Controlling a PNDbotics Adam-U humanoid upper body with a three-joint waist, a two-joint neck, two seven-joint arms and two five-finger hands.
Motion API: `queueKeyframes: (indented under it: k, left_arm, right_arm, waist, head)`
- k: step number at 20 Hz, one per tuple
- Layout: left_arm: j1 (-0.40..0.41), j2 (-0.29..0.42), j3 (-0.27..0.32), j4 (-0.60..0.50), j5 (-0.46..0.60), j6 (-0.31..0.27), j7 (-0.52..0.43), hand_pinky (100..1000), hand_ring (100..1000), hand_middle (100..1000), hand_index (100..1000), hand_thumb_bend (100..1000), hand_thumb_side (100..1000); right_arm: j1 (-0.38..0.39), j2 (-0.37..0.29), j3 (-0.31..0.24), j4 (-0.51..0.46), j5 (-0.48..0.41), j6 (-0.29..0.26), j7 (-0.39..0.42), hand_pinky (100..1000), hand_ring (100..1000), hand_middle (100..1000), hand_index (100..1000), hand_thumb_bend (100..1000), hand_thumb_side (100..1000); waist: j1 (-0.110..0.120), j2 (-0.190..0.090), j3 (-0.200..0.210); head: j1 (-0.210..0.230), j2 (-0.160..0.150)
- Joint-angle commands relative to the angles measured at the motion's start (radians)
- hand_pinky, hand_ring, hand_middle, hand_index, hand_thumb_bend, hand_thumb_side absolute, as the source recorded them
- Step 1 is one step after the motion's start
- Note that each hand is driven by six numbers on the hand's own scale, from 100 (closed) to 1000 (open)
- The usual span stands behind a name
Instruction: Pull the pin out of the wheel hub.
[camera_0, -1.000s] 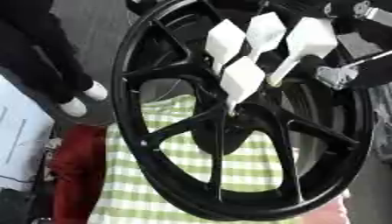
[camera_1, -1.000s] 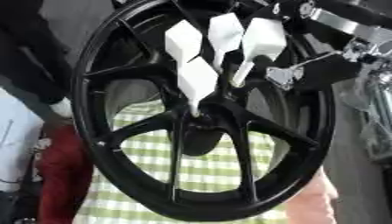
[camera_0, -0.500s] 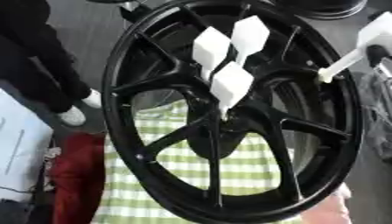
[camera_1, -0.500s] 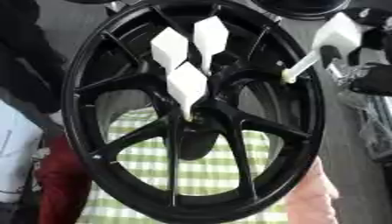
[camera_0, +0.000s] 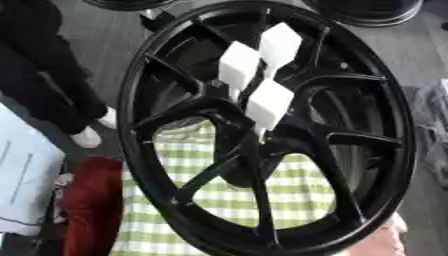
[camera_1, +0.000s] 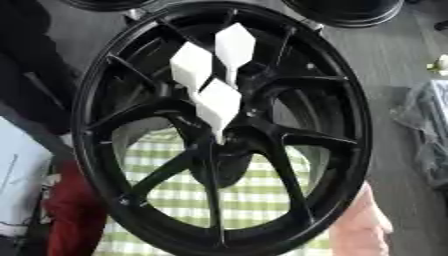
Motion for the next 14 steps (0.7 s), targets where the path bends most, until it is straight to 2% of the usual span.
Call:
queueKeyframes:
  k: [1, 3, 5, 6, 7, 9, 10, 12, 14]
  left_arm:
    - [0.000, 0.013, 0.012, -0.022, -0.007, -0.001, 0.005, 563, 873, 879, 714, 238, 895]
    - [0.000, 0.013, 0.012, -0.022, -0.007, -0.001, 0.005, 563, 873, 879, 714, 238, 895]
    - [0.000, 0.013, 0.013, -0.022, -0.007, -0.001, 0.006, 563, 873, 879, 714, 238, 896]
    - [0.000, 0.013, 0.013, -0.022, -0.007, -0.001, 0.006, 563, 873, 879, 714, 238, 896]
    - [0.000, 0.013, 0.012, -0.021, -0.006, -0.001, 0.005, 564, 873, 879, 714, 239, 896]
    - [-0.001, 0.012, 0.012, -0.021, -0.006, -0.001, 0.004, 564, 873, 880, 714, 239, 896]
    - [-0.002, 0.012, 0.012, -0.021, -0.006, -0.001, 0.004, 564, 873, 880, 714, 239, 896]
    - [-0.002, 0.012, 0.012, -0.021, -0.006, 0.000, 0.004, 564, 874, 880, 714, 239, 897]
    - [-0.002, 0.012, 0.012, -0.021, -0.006, 0.000, 0.004, 564, 874, 881, 714, 239, 897]
  right_arm:
    - [0.028, 0.031, -0.083, -0.006, -0.011, 0.038, -0.099, 638, 286, 199, 404, 100, 464]
    - [0.051, 0.062, -0.118, -0.006, 0.019, 0.091, -0.175, 644, 291, 195, 409, 100, 434]
    - [0.072, 0.092, -0.136, 0.000, 0.059, 0.157, -0.227, 684, 324, 230, 443, 100, 415]
    - [0.079, 0.104, -0.140, 0.012, 0.083, 0.192, -0.243, 747, 391, 302, 511, 100, 366]
    - [0.084, 0.114, -0.140, 0.030, 0.115, 0.228, -0.245, 858, 586, 506, 718, 100, 187]
    - [0.087, 0.131, -0.134, 0.058, 0.211, 0.283, -0.196, 932, 763, 680, 838, 100, 100]
    - [0.087, 0.140, -0.132, 0.067, 0.258, 0.301, -0.163, 950, 798, 720, 853, 100, 100]
    - [0.083, 0.157, -0.132, 0.084, 0.321, 0.324, -0.108, 993, 867, 775, 863, 100, 100]
    - [0.079, 0.165, -0.137, 0.096, 0.353, 0.340, -0.083, 1000, 876, 778, 853, 100, 100]
  waist:
    - [0.001, -0.012, -0.004]
    - [-0.001, -0.011, -0.004]
    - [-0.001, -0.011, -0.006]
    - [-0.002, -0.010, -0.007]
    - [-0.002, -0.010, -0.007]
    - [-0.001, -0.009, -0.007]
    - [-0.001, -0.009, -0.006]
    - [0.000, -0.008, -0.007]
    - [0.000, -0.009, -0.007]
  head:
    - [0.004, -0.014]
    - [0.004, -0.014]
    - [0.007, -0.015]
    - [0.007, -0.015]
    - [0.007, -0.015]
    - [0.007, -0.015]
    - [0.006, -0.015]
    - [0.005, -0.015]
    - [0.005, -0.015]
